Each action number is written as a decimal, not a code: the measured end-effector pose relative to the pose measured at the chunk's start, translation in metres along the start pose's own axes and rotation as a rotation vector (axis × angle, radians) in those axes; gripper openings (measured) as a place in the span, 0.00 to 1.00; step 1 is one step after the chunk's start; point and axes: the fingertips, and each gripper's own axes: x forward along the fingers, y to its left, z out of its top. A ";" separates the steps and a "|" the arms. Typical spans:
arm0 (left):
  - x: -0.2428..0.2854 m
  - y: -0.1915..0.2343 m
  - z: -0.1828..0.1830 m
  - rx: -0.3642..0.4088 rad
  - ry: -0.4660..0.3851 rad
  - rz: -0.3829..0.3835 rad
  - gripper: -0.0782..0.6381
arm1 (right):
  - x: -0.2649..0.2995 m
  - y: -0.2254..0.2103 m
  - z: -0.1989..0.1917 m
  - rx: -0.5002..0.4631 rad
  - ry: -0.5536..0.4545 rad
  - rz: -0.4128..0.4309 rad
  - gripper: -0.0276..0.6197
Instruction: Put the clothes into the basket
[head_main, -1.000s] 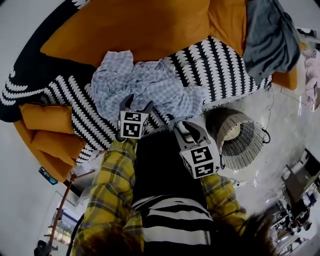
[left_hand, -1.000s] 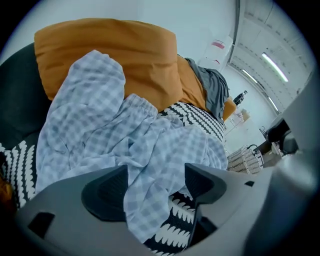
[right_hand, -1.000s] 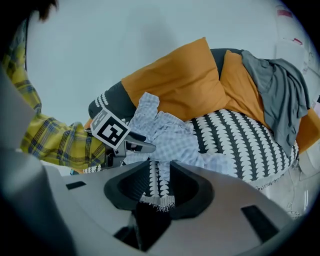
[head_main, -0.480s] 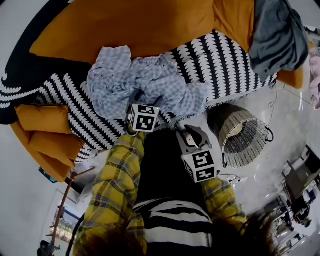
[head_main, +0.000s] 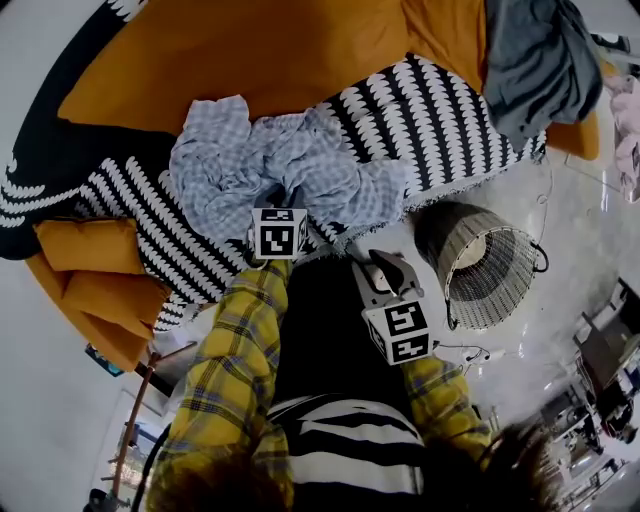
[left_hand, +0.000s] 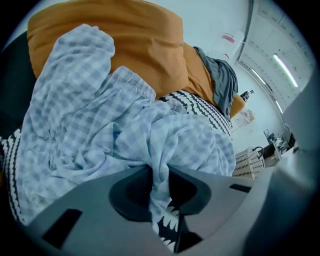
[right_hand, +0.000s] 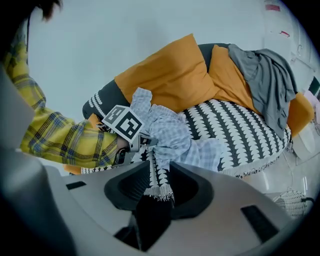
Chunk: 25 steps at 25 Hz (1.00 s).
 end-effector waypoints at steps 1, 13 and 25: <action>-0.003 -0.002 0.002 0.008 -0.014 0.000 0.22 | -0.001 -0.001 -0.001 0.004 -0.005 -0.003 0.25; -0.083 -0.075 0.067 0.127 -0.242 -0.101 0.20 | -0.045 -0.028 0.004 0.054 -0.127 -0.040 0.25; -0.171 -0.225 0.112 0.319 -0.357 -0.333 0.20 | -0.124 -0.063 -0.015 0.184 -0.287 -0.159 0.25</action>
